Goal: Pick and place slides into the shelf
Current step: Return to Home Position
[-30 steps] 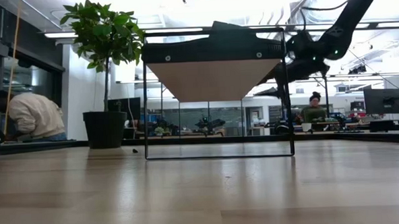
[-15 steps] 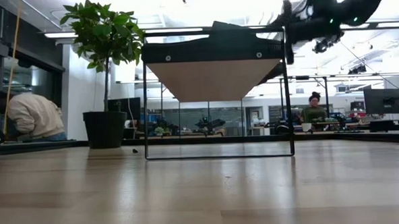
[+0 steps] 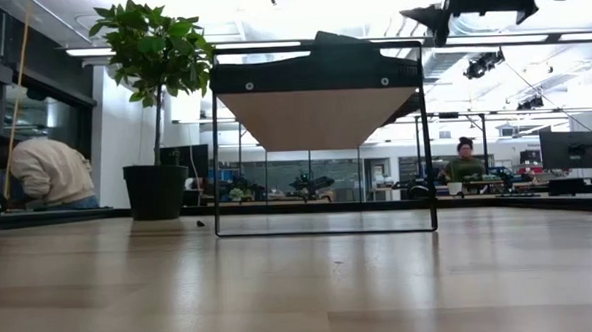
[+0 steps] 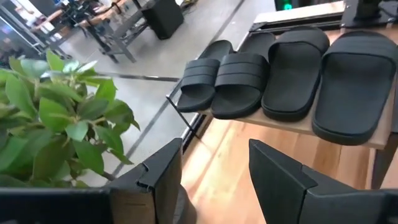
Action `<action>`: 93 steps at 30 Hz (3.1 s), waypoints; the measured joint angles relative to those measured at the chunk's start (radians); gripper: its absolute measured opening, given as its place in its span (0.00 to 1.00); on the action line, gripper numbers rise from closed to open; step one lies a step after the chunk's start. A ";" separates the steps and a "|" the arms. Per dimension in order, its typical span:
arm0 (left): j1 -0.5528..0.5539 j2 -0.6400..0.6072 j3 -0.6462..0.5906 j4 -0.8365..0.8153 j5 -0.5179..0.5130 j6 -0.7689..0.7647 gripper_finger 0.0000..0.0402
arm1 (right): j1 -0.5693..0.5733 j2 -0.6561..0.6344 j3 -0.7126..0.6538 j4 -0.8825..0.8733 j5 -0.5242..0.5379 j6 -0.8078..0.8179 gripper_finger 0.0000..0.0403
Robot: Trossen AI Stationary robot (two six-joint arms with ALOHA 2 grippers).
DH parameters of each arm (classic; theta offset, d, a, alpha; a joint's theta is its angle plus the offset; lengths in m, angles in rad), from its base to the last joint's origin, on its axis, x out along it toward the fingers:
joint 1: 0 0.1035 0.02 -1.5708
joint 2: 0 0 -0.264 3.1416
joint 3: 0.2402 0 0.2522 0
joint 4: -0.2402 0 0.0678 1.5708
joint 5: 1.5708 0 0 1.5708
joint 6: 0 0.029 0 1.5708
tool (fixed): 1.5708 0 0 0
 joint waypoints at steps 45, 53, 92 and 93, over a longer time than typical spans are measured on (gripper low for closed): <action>0.001 -0.586 -0.756 1.160 0.545 0.653 0.42 | 0.640 -0.100 -0.014 -0.204 0.288 -0.299 0.57; 0.002 -0.570 -0.756 1.238 0.556 0.713 0.42 | 0.768 -0.082 -0.014 -0.164 0.405 -0.465 0.57; 0.786 -0.592 -0.760 1.219 1.358 0.808 0.42 | 0.781 -0.045 -0.014 -0.111 0.263 -0.453 0.57; 0.786 -0.614 -0.770 1.219 1.362 0.807 0.42 | 0.791 -0.062 -0.014 -0.125 0.262 -0.467 0.57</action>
